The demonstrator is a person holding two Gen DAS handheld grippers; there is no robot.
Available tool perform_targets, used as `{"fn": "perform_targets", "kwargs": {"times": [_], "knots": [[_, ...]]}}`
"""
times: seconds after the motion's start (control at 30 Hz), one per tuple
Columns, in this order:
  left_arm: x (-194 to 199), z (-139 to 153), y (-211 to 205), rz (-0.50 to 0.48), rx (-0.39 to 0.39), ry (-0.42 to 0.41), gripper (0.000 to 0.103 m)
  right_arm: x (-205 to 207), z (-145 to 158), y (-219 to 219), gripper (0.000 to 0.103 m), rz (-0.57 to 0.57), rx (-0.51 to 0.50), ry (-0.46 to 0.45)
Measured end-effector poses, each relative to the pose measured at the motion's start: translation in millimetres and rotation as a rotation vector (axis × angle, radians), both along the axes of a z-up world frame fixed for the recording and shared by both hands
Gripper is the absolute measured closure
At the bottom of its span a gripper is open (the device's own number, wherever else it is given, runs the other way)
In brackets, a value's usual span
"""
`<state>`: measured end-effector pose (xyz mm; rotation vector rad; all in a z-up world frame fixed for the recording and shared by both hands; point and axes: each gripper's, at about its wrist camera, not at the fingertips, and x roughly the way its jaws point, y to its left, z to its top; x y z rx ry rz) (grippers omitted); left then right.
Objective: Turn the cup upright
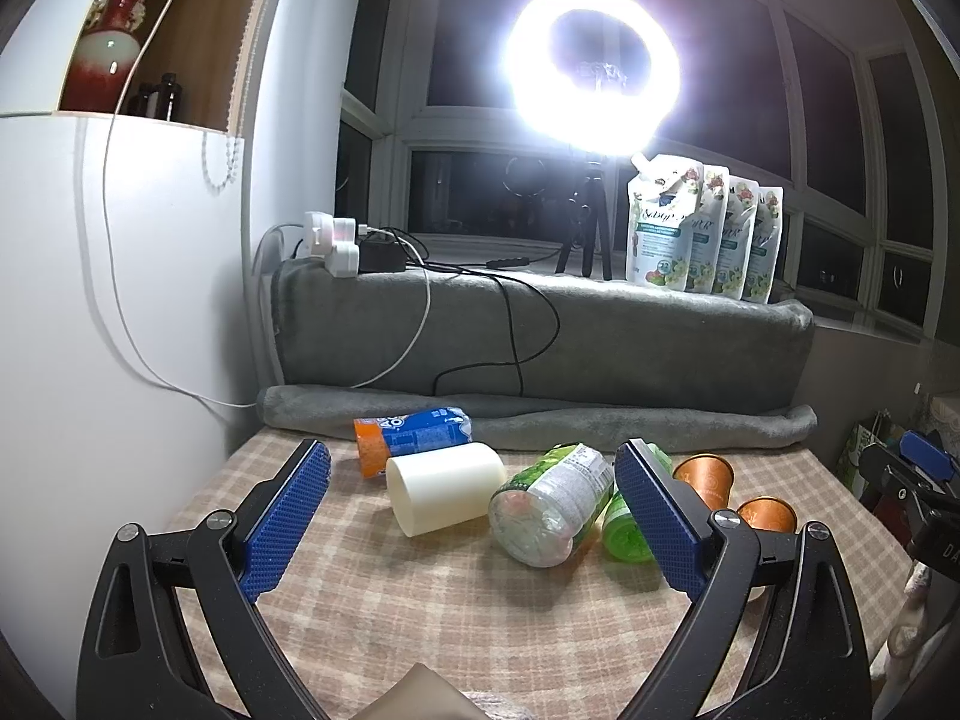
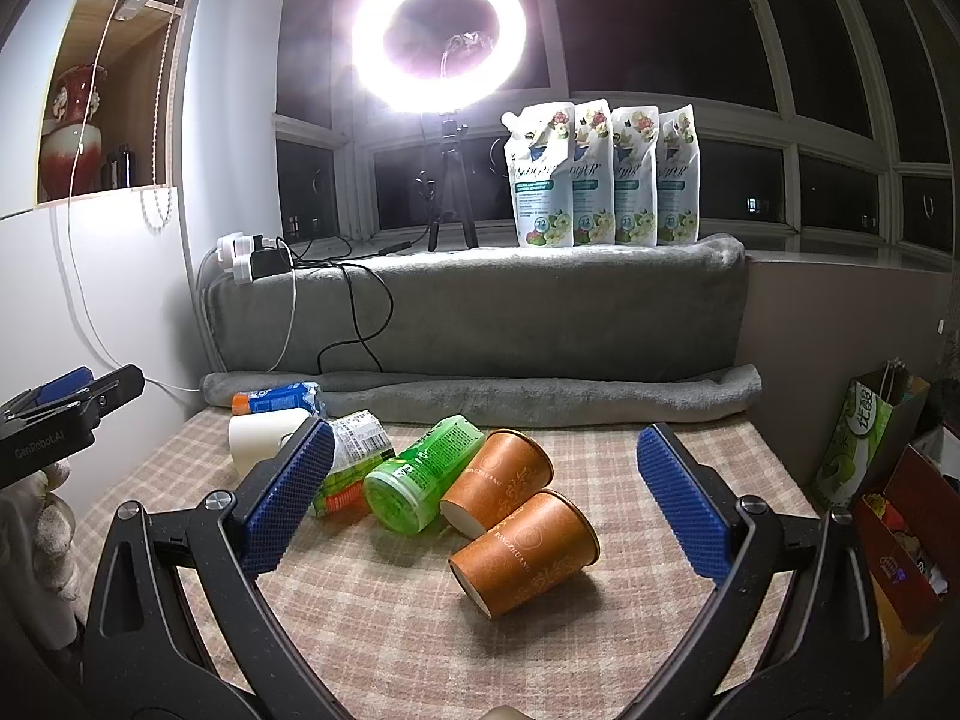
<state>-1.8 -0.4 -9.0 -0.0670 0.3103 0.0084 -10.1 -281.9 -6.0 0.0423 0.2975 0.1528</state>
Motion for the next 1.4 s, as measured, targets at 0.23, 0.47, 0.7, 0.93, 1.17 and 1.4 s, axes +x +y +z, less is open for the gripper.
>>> {"fn": "perform_targets", "kwargs": {"times": [0.23,0.47,0.7,0.93,1.17,1.4], "knots": [[0.1,0.4,-0.1,0.0,0.0,0.0,0.007,0.0,0.7,1.0,0.0,0.002,-0.001,0.0],[0.3,0.5,0.0,0.001,0.0,0.001,0.007,0.4,0.3,1.4,0.0,0.0,-0.002,0.001],[0.4,-0.9,-0.1,0.001,-0.001,0.006,0.007,3.7,-6.1,5.3,0.0,0.006,-0.001,0.008],[4.5,-2.6,1.9,0.005,-0.007,0.022,0.007,9.7,-8.6,11.5,0.0,0.016,-0.012,0.012],[12.8,-5.8,11.1,0.017,-0.026,0.055,0.007,21.9,-4.4,21.0,0.0,0.056,-0.031,0.022],[16.7,-20.7,32.6,0.03,-0.05,0.137,0.007,47.3,4.1,52.2,0.0,0.212,-0.129,0.044]]}}
